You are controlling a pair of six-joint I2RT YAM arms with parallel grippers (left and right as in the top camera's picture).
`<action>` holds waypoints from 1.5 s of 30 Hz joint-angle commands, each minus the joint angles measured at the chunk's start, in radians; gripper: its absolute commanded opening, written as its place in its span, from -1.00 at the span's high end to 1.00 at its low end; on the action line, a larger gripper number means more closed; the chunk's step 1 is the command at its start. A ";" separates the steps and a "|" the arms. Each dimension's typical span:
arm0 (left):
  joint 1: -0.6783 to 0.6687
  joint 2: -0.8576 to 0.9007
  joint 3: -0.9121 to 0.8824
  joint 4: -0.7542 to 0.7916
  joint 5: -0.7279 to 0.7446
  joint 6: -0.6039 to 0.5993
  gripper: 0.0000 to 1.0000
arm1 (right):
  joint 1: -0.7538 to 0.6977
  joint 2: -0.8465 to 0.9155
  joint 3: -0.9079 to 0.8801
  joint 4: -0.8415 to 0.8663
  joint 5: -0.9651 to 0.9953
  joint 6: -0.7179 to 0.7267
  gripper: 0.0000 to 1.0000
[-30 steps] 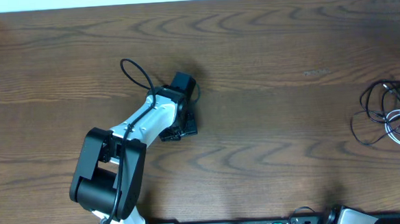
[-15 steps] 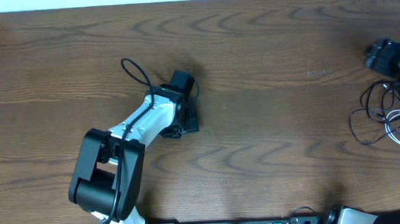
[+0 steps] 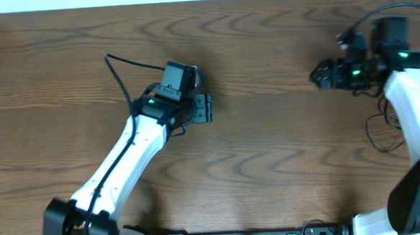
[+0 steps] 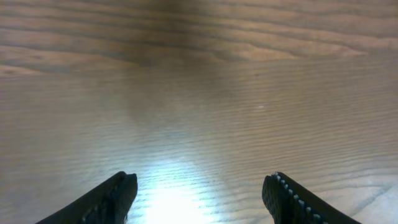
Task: Untangle cables
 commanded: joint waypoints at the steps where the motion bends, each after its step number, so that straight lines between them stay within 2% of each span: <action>1: 0.006 -0.018 0.014 -0.052 -0.085 0.024 -0.40 | 0.074 0.034 -0.006 -0.045 0.143 -0.040 -0.72; 3: 0.006 -0.018 0.012 -0.106 -0.108 0.024 -0.40 | 0.101 0.037 -0.006 -0.077 0.190 -0.039 -0.99; 6: 0.010 -0.018 0.011 -0.204 -0.130 0.007 -0.40 | 0.121 0.037 -0.006 -0.130 0.261 0.004 -0.99; 11: 0.060 -0.018 0.011 -0.354 -0.167 -0.131 -0.43 | 0.113 0.036 -0.006 -0.248 0.286 0.038 -0.99; 16: 0.125 -0.023 0.011 -0.429 -0.163 -0.142 -0.43 | 0.114 0.017 -0.006 -0.330 0.286 0.037 -0.99; 20: 0.161 -0.052 0.002 -0.462 -0.149 -0.141 -0.43 | 0.119 -0.056 -0.038 -0.325 0.286 0.038 -0.99; 23: 0.168 -0.106 -0.032 -0.453 -0.144 -0.137 -0.43 | 0.120 -0.161 -0.115 -0.251 0.286 0.037 -0.99; 28: 0.168 -0.264 -0.136 -0.380 -0.145 -0.137 -0.43 | 0.120 -0.405 -0.296 -0.113 0.286 0.037 -0.99; 33: 0.168 -0.533 -0.289 -0.269 -0.145 -0.133 -0.46 | 0.120 -0.689 -0.442 -0.023 0.286 0.037 -0.99; 34: 0.168 -0.591 -0.313 -0.261 -0.145 -0.133 -0.81 | 0.120 -0.745 -0.462 -0.014 0.287 0.037 -0.99; 35: 0.168 -0.652 -0.335 -0.258 -0.149 -0.134 -0.93 | 0.120 -0.796 -0.479 -0.006 0.287 0.037 -0.99; 40: 0.168 -0.878 -0.375 -0.270 -0.167 -0.134 -0.95 | 0.120 -0.995 -0.516 -0.013 0.286 0.038 -0.99; 45: 0.168 -0.988 -0.375 -0.266 -0.167 -0.134 -0.95 | 0.120 -1.080 -0.516 -0.030 0.283 0.038 -0.99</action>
